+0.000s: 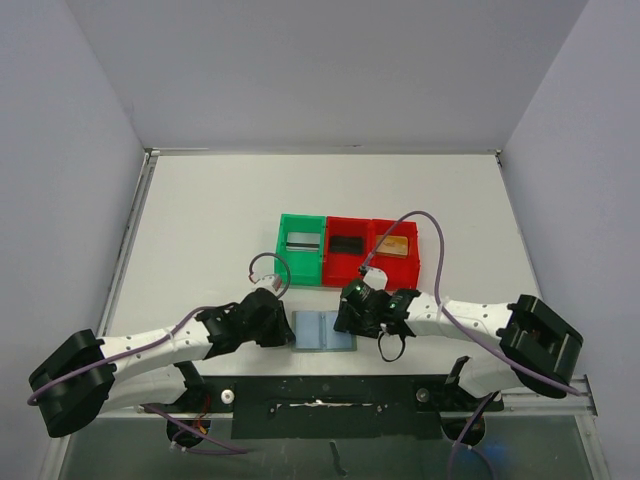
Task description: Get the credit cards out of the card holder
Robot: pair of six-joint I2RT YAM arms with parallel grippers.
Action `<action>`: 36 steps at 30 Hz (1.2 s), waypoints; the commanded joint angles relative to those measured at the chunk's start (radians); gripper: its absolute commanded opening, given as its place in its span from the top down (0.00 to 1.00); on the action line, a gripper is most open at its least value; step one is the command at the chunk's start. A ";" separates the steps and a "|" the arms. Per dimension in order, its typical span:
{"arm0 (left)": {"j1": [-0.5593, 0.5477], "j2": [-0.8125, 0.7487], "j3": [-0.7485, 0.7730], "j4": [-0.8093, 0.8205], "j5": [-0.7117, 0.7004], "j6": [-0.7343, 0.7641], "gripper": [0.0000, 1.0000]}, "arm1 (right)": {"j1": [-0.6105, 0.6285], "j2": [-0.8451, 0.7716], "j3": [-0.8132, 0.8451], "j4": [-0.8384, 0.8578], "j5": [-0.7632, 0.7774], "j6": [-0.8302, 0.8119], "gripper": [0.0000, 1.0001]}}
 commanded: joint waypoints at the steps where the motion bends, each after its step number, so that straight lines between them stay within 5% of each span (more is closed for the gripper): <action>1: -0.004 0.010 0.005 0.064 0.009 0.000 0.87 | 0.016 0.050 0.030 0.041 0.000 -0.003 0.53; 6: -0.004 0.024 0.007 0.071 0.017 0.002 0.87 | 0.029 0.050 0.069 0.053 0.012 -0.044 0.84; 10: -0.004 0.023 0.009 0.064 0.013 0.005 0.88 | 0.036 0.049 0.101 0.040 0.014 -0.067 0.94; 15: -0.004 0.016 0.005 0.063 0.012 0.004 0.88 | 0.043 0.028 0.093 0.083 -0.006 -0.073 0.96; 25: -0.004 0.014 0.007 0.057 0.021 0.016 0.89 | 0.036 0.037 0.070 0.155 -0.066 -0.063 0.79; 30: -0.004 0.016 0.034 0.029 0.016 0.035 0.88 | 0.025 0.035 0.045 0.154 -0.069 -0.045 0.88; 36: -0.003 -0.045 0.080 -0.063 -0.025 0.020 0.67 | 0.025 -0.018 -0.052 0.139 -0.041 0.047 0.94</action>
